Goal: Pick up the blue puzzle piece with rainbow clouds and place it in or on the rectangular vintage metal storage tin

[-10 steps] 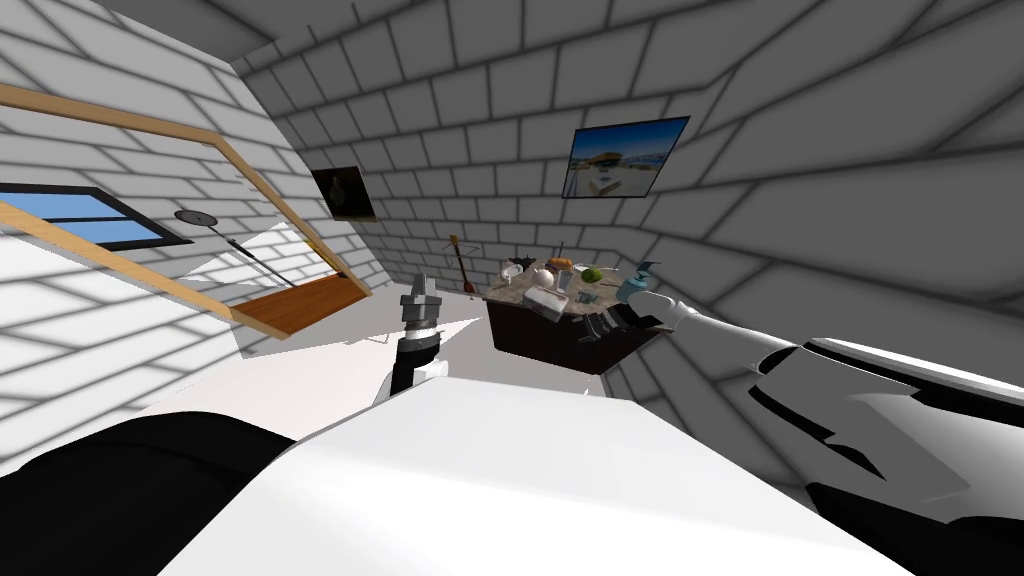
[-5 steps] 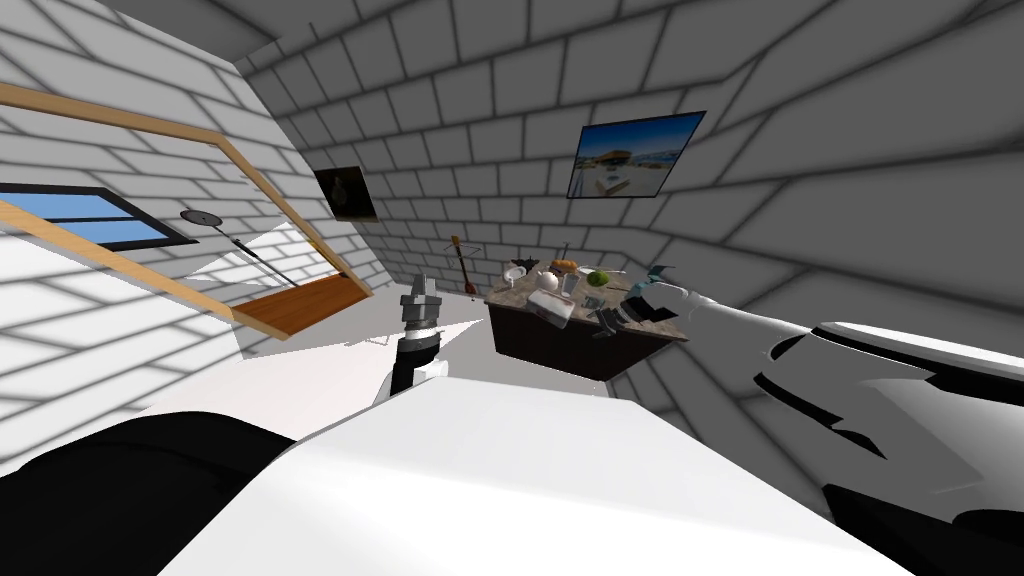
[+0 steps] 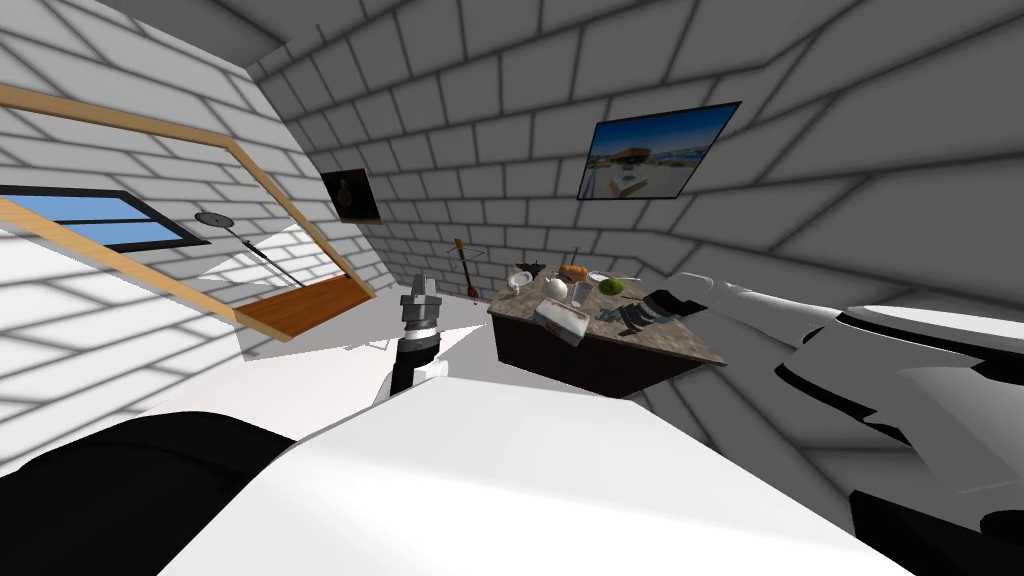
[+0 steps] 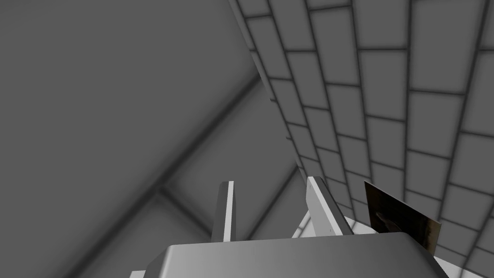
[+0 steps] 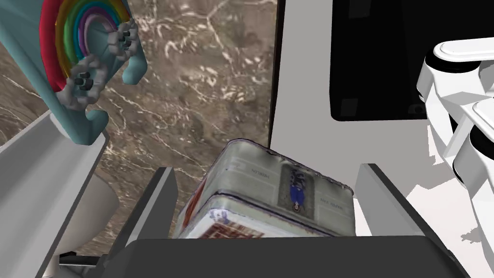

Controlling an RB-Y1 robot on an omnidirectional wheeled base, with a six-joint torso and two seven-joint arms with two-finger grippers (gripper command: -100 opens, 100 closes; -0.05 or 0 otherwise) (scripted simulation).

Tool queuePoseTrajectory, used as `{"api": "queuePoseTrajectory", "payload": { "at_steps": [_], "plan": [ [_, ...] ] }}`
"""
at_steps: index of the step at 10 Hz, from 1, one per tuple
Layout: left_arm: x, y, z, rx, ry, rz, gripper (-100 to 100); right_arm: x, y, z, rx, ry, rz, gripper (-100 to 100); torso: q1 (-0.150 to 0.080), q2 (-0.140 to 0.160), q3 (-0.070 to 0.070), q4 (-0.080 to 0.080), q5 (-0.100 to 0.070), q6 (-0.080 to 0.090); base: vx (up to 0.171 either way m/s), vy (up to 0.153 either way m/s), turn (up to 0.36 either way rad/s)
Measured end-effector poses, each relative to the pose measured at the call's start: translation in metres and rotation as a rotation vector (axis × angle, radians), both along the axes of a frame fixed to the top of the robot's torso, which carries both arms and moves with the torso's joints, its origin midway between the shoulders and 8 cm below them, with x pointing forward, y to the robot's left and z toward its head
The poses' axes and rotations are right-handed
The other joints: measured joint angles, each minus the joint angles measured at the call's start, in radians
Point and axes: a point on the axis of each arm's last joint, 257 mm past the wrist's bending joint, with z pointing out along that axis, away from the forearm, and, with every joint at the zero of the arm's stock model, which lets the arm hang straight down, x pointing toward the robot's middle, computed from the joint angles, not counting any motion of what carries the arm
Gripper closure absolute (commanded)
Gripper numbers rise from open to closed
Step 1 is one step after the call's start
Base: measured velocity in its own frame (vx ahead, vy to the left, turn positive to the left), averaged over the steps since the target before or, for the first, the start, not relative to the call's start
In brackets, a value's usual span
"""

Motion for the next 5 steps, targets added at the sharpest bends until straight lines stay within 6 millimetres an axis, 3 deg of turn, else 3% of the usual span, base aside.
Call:
{"api": "queuePoseTrajectory", "payload": {
  "at_steps": [5],
  "plan": [
    [0.0,0.0,0.0,0.0,0.0,0.0,0,-0.016,-0.054,0.011,-0.131,0.046,-0.048,-100,-0.001,0.008,0.004,0.001,-0.001,0.0,0.111,0.038,0.033]
  ]
}}
